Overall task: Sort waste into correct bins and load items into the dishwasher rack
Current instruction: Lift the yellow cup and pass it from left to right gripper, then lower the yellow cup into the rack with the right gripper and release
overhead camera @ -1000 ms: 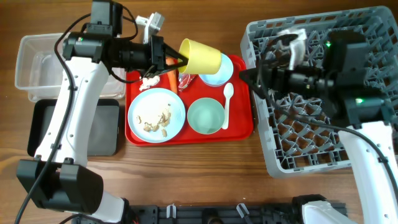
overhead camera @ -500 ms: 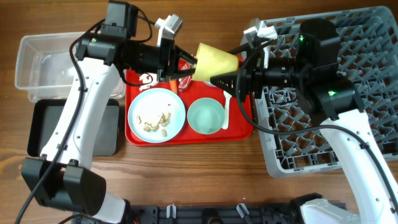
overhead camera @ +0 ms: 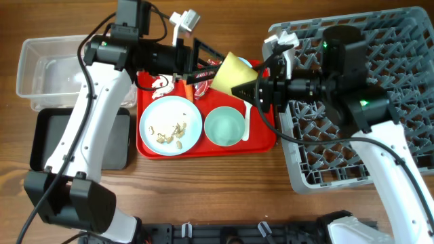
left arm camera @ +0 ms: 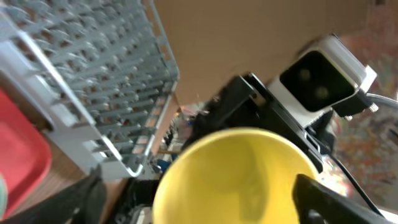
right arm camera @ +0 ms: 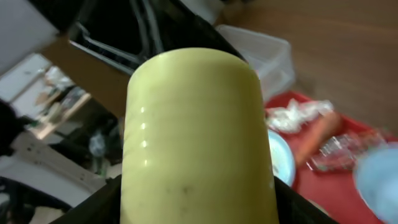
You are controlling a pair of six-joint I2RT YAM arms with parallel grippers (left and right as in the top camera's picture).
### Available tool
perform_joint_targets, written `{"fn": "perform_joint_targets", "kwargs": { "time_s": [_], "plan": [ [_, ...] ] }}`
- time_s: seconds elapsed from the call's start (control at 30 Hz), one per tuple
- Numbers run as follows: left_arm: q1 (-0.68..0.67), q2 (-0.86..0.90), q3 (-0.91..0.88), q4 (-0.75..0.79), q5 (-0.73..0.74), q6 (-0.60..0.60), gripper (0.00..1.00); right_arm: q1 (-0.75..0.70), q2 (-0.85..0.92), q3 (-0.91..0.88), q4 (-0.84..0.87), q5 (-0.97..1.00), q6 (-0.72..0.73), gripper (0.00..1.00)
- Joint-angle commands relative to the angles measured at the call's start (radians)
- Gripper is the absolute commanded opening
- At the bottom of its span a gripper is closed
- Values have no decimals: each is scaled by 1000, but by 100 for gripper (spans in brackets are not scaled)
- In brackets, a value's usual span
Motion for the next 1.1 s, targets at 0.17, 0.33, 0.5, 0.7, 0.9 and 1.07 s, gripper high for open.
{"fn": "perform_joint_targets", "kwargs": {
  "time_s": [0.17, 0.33, 0.5, 0.7, 0.9, 1.07],
  "plan": [
    [124, -4, 6, 5, -133, -51, 100, -248, -151, 10, -355, 592, 134, 58],
    [158, -4, 6, 5, -135, -51, 100, -348, -142, 10, -598, 723, 206, 58],
    [160, -4, 6, 2, -174, -51, 100, -345, -41, 10, -796, 749, 220, 62],
    [160, -4, 6, 2, -178, -51, 100, -336, 139, 8, -877, 840, 211, 60],
    [160, -4, 6, -18, -178, -50, 100, -327, 293, 8, -875, 839, 192, 81],
    [160, -5, 6, -39, -184, -39, 100, -303, 302, 18, -809, 799, 192, 100]
  ]
}}
